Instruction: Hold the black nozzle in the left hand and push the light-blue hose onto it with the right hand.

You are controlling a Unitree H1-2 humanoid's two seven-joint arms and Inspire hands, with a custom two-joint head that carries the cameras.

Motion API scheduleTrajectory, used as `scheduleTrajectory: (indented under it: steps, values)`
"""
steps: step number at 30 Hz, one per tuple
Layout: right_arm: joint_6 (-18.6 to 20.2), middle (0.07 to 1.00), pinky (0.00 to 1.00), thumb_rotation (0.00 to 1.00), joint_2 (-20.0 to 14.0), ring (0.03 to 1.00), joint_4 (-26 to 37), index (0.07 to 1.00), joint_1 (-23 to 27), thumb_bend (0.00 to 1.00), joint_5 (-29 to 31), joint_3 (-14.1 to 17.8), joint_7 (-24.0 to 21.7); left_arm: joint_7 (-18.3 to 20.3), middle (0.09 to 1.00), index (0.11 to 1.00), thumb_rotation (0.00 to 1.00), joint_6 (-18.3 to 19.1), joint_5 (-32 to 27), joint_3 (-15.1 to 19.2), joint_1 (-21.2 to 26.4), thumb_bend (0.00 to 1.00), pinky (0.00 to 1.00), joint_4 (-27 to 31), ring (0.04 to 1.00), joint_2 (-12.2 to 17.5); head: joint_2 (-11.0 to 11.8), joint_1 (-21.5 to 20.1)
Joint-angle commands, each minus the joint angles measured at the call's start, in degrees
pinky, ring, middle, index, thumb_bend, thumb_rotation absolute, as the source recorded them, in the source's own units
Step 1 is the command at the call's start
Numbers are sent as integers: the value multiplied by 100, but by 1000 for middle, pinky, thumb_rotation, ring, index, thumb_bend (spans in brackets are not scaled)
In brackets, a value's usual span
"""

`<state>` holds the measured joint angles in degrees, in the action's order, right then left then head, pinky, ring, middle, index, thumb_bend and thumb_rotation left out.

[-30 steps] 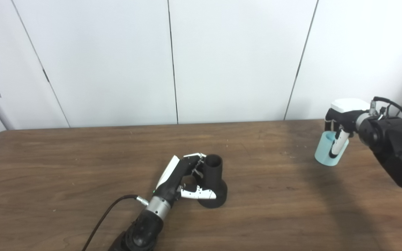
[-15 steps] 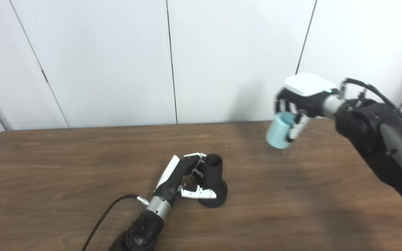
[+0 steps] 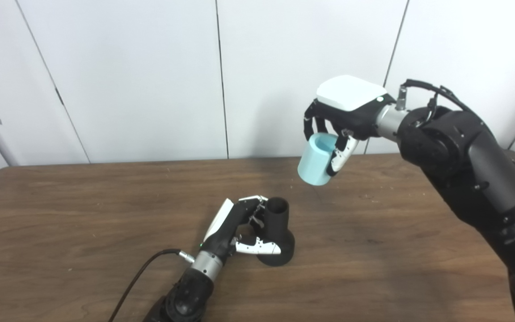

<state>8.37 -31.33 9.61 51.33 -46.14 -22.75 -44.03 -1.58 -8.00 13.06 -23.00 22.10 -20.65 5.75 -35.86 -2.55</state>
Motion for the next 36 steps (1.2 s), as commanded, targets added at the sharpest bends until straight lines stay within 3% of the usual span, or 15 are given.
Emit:
scheduleTrajectory:
  steps: [1,15,22,27,36]
  values:
    - [-172,419,223,0,9,300,83,521,537,524,-33,39,-41,348,479,494,0,536,295,-269,-714,522,398,-730,469,-36,-10,24]
    - [-470,418,188,0,143,277,65,518,796,524,116,-14,-405,301,479,495,0,389,410,-237,-725,522,407,-800,471,-86,-31,13]
    - [-473,450,238,0,221,328,151,509,978,527,277,20,-694,321,470,500,0,420,396,-215,-711,522,394,-822,458,-109,-27,14]
    - [-335,466,288,0,327,370,319,500,1004,529,302,1,-868,330,470,499,0,448,393,-198,-715,522,395,-814,460,-115,-33,1]
    - [30,482,234,0,563,358,574,534,930,511,637,110,-1119,318,471,499,0,384,432,-195,-741,522,395,-784,460,-119,-34,6]
